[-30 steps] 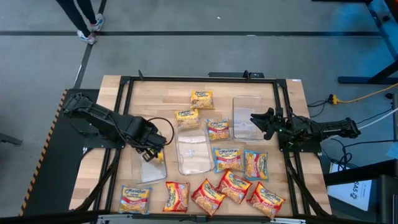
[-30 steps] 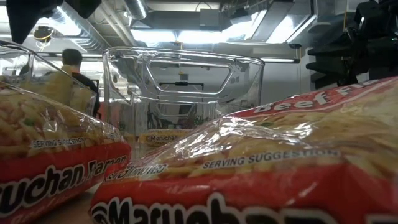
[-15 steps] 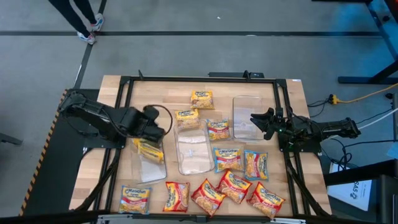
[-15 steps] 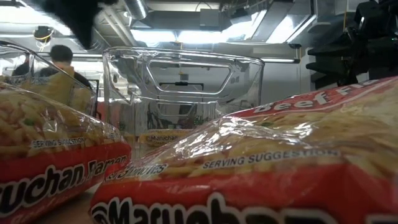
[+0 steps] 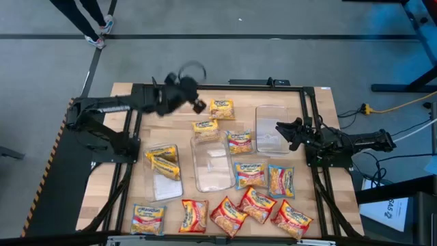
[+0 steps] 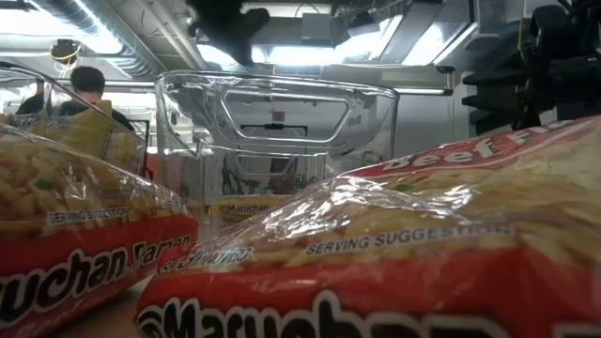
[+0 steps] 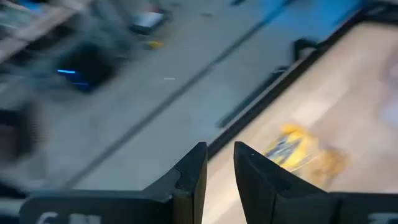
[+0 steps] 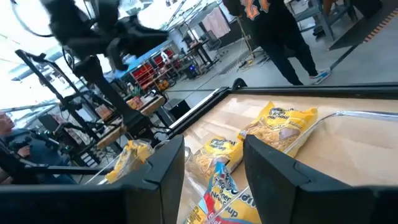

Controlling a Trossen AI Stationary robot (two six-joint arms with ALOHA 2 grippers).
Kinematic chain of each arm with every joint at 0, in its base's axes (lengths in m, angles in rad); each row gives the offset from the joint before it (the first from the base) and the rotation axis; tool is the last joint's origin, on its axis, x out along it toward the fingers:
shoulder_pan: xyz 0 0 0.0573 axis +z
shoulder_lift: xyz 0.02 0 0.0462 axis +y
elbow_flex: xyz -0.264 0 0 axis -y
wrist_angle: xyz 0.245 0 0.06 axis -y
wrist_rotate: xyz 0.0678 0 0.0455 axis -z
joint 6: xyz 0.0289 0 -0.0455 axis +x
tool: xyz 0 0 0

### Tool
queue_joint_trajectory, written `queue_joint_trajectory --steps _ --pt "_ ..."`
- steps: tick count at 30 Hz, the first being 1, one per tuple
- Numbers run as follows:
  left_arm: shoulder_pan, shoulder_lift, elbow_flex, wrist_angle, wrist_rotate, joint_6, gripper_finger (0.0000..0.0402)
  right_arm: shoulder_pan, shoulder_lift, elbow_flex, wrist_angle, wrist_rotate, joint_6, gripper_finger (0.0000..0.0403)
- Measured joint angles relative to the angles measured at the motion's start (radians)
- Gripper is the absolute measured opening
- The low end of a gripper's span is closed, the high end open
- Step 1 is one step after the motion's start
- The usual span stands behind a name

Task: Sort Maruchan noodles
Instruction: Put the yellow noodle pack into the left transparent bin

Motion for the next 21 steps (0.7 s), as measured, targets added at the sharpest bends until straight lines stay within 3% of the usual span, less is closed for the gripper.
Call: queue_joint_trajectory --steps 5,8,15,18,21 --pt "0.282 0.019 0.001 0.095 0.533 0.013 0.0075 0.000 0.001 0.000 0.073 0.070 -0.001 0.0161" --pt "0.388 0.067 -0.001 0.060 0.715 -0.037 0.0075 0.000 0.001 0.000 0.148 0.122 -0.022 0.0161" --pt "0.466 0.119 -0.001 -0.138 0.866 -0.065 0.0075 0.000 0.046 0.002 0.527 0.112 -0.266 0.0161" --pt "0.459 0.119 -0.001 -0.199 0.861 -0.047 0.0075 0.000 0.126 0.027 0.793 0.048 -0.475 0.0161" --pt "0.448 0.119 -0.001 -0.215 0.856 -0.026 0.0075 0.000 0.236 0.135 0.912 -0.065 -0.685 0.0161"
